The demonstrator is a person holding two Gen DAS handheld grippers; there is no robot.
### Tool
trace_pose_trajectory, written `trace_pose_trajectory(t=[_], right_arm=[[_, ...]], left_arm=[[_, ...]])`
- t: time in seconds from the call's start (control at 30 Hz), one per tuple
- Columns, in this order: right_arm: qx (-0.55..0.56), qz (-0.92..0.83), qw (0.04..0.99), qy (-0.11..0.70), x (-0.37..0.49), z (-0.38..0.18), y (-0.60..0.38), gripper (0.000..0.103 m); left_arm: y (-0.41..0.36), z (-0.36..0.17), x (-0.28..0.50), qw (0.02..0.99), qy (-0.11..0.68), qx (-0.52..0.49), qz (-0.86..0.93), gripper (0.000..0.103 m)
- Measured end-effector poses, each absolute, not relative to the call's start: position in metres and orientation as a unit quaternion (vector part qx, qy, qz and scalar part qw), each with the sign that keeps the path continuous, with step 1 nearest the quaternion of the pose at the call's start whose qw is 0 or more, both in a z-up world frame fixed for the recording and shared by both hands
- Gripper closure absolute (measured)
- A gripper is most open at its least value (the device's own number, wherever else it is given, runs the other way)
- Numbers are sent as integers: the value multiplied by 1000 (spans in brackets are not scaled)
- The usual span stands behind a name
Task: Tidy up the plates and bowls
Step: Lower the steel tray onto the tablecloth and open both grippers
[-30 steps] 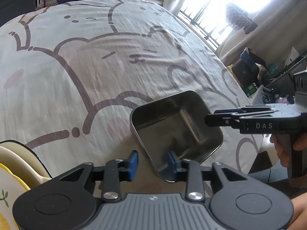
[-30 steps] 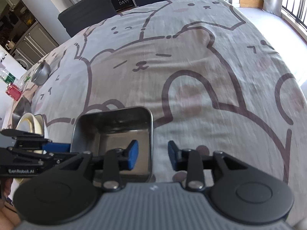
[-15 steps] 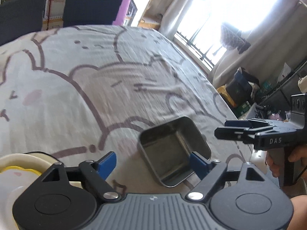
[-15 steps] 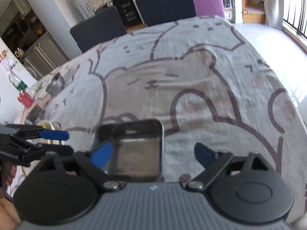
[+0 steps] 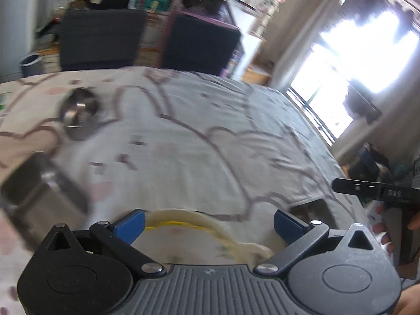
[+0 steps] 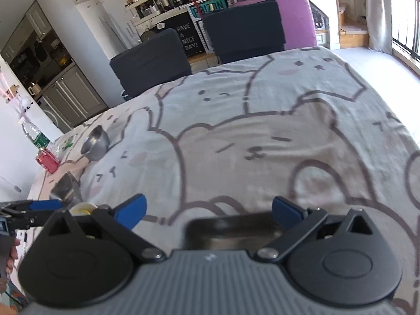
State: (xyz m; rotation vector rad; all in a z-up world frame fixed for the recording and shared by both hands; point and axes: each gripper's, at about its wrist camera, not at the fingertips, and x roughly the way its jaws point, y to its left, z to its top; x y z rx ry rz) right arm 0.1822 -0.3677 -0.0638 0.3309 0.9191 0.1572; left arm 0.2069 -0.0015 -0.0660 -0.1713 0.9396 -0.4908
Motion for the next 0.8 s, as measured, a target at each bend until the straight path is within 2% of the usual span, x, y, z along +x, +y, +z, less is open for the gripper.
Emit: trace_pose_trajectory(t=[0.27,0.57,0.63,0.7,0.8], right_arm=[[175,117,870,446,221,-62,-295,0],[178,181,849,464,258,-68,-205,0],[175,192,844,469,262,-71,-191,0],[168,200,841,473,265,-73,-175,0],[148,212,841,476,270,-75,-158,0]], left_arm=[[84,-67,220,881,430,-119,-155,0],[135,-77,259,897,424,-77,-98,1],[141,-84,269,896,431,-55,-89,4],[145,-92,278,888,449,-48,-86,16],[149,-104,291,877,471,-54,-79,28]])
